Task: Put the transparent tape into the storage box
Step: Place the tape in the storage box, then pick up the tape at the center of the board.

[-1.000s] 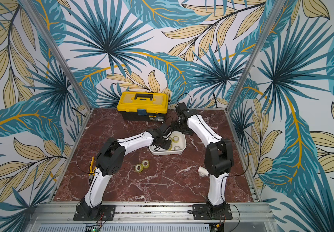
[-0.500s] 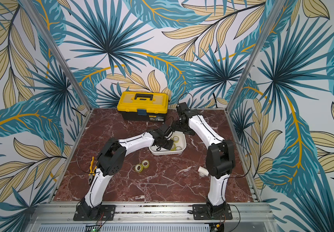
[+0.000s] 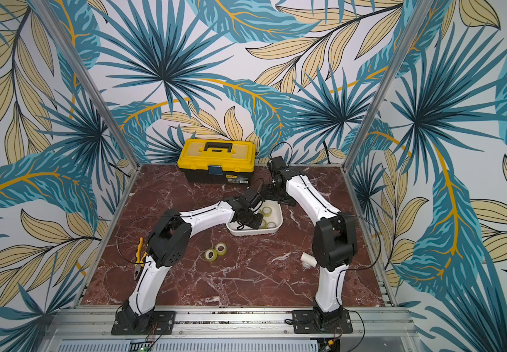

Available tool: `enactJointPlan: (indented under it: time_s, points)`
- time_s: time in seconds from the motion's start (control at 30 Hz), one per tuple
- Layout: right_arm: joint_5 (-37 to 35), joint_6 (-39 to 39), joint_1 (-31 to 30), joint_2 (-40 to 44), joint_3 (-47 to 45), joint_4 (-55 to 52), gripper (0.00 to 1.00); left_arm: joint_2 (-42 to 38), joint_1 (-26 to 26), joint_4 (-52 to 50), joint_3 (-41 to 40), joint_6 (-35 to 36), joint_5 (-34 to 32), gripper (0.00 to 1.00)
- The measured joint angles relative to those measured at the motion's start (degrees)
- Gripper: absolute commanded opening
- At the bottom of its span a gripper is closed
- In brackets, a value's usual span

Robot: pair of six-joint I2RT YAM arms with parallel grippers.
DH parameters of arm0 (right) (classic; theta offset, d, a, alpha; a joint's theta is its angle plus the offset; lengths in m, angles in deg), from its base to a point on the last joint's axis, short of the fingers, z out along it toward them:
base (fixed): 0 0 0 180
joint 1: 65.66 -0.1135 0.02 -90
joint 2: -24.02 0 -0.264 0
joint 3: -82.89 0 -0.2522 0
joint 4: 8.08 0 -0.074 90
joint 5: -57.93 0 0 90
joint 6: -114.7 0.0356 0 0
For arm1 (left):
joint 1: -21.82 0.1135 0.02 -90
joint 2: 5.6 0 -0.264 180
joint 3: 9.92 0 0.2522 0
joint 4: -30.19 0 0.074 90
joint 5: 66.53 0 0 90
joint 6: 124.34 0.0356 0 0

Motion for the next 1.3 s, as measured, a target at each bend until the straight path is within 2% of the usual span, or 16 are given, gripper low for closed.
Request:
enactJointPlan:
  time_s: [0.13,0.2,0.27,0.37,0.4,0.67,0.8,0.93,1.07,1.3]
  points:
    - [0.9,-0.2,-0.1,0.2,-0.2,0.4,1.0,-1.1,-0.1,-0.2,-1.4,0.0,-1.7,0.37]
    - [1.2,-0.4,-0.2,0.5,-0.2,0.8,1.0,-2.5,-0.1,-0.7,-2.5,-0.1,-2.7,0.46]
    - [1.5,-0.6,-0.4,1.0,-0.2,1.5,1.0,-4.8,0.4,-1.2,-4.0,-0.3,-3.5,0.48]
    - [2.1,-1.0,-0.5,1.8,-0.2,2.1,1.0,-9.6,1.4,-1.4,-6.5,-1.2,-4.3,0.59]
    - [2.3,-1.1,-0.5,2.1,-0.2,2.3,1.0,-11.2,2.0,-1.4,-7.1,-1.3,-4.5,0.6]
    - [5.1,-4.5,-3.5,2.5,-0.2,2.8,1.0,-27.6,7.8,-1.8,-15.9,-5.2,-7.6,0.57]
    - [6.1,-7.4,-8.5,2.5,0.0,2.4,1.0,-35.9,7.8,-3.3,-24.1,-8.8,-8.6,0.55]
    - [6.6,-9.7,-14.8,2.5,0.0,1.9,1.0,-43.7,7.6,-3.9,-35.7,-13.6,-9.0,0.54]
    - [6.8,-10.7,-19.4,2.5,-0.7,1.6,1.0,-48.4,7.0,-4.5,-44.9,-17.7,-9.4,0.54]
    - [6.7,-10.6,-23.9,2.5,-4.3,1.7,1.0,-52.6,5.9,-4.0,-55.5,-21.8,-10.3,0.54]
